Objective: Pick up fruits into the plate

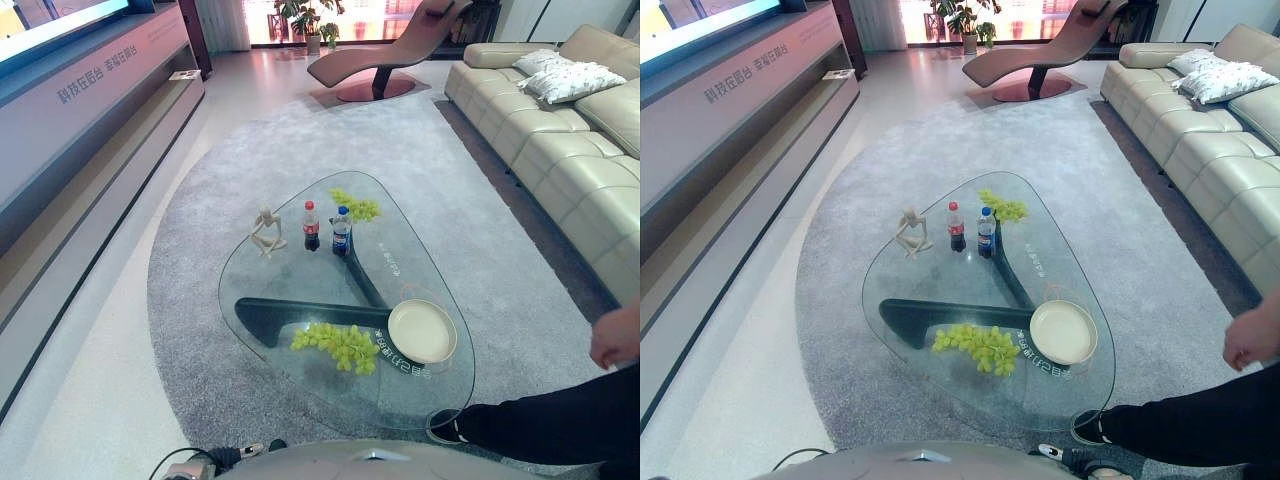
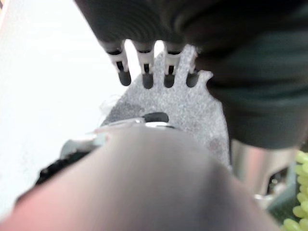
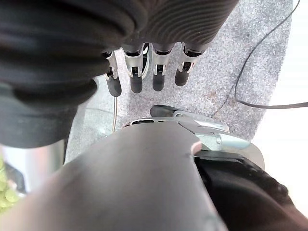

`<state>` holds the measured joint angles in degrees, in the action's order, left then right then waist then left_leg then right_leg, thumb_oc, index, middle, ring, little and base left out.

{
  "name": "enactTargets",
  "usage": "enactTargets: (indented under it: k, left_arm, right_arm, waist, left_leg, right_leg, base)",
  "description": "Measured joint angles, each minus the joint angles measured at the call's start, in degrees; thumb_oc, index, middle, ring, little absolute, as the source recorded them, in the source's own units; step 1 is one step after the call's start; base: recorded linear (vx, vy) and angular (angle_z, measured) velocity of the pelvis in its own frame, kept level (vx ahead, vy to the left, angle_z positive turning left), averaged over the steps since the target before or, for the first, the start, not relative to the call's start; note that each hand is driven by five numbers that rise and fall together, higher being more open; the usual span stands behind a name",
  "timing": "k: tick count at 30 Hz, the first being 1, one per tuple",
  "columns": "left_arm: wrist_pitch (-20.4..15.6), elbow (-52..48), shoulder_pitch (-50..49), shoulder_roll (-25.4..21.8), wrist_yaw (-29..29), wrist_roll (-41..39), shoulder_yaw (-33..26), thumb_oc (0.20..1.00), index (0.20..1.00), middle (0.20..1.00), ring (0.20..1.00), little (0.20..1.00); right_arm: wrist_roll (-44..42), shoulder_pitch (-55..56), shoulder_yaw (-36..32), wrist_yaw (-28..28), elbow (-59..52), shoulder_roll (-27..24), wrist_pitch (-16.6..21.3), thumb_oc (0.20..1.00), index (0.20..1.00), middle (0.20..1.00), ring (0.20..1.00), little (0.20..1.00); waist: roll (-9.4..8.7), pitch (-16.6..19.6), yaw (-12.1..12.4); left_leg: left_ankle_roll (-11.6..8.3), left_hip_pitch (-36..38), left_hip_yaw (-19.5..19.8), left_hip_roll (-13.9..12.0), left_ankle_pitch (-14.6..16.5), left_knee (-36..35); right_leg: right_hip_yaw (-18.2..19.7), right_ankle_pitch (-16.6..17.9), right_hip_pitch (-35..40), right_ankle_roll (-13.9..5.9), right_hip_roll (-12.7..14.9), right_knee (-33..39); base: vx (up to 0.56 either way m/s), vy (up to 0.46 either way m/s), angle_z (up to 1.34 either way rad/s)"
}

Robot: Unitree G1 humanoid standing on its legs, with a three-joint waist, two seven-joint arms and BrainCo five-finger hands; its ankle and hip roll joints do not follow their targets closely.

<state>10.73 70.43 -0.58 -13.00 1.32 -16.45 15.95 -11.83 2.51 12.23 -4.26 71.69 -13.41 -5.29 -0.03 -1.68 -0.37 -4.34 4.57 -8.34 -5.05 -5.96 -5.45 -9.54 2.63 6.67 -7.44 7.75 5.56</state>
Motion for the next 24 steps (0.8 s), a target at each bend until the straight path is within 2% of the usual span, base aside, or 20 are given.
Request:
enactTargets:
  k: [13,20,24]
  left_arm:
    - [-0.7,0.1,0.1,0.3,-4.5,0.8,0.0,1.0,1.0,1.0,1.0,1.0]
    - [2.4,0.4,2.3,0.5,-5.1,5.4,0.6,1.0,1.0,1.0,1.0,1.0]
    - [1.9,0.2,3.7,0.4,-6.0,6.8,2.5,1.0,1.0,1.0,1.0,1.0]
  right_arm:
    - [-0.1,-0.4,0.1,0.0,0.0,0.1,0.2,1.0,1.0,1.0,1.0,1.0]
    - [-0.2,-1.2,0.9,0.1,-0.1,-0.2,0.3,1.0,1.0,1.0,1.0,1.0]
    - [-0.6,-3.0,2.3,0.1,-0.2,-0.6,0.4,1.0,1.0,1.0,1.0,1.0]
  waist:
    - [-0.12,-1.2,0.0]
    - [0.18,-2.5,-0.4]
    - [0.33,-4.2,-1.0]
  left_leg:
    - [-0.02,0.0,-0.2,0.0,0.0,0.0]
    - [-0.04,-0.5,-1.4,-0.1,0.2,0.0]
    - [0.0,-2.1,-2.3,-0.2,0.1,0.0]
  right_leg:
    - [0.5,0.0,-0.2,0.0,0.0,0.0]
    - [1.6,0.0,-1.3,0.01,-0.1,0.0]
    - [2.8,0.4,-3.6,0.44,-0.3,0.0]
  base:
    - [0.02,0.0,0.0]
    - [0.01,-0.007,-0.08]
    - [-0.06,0.008,-0.13]
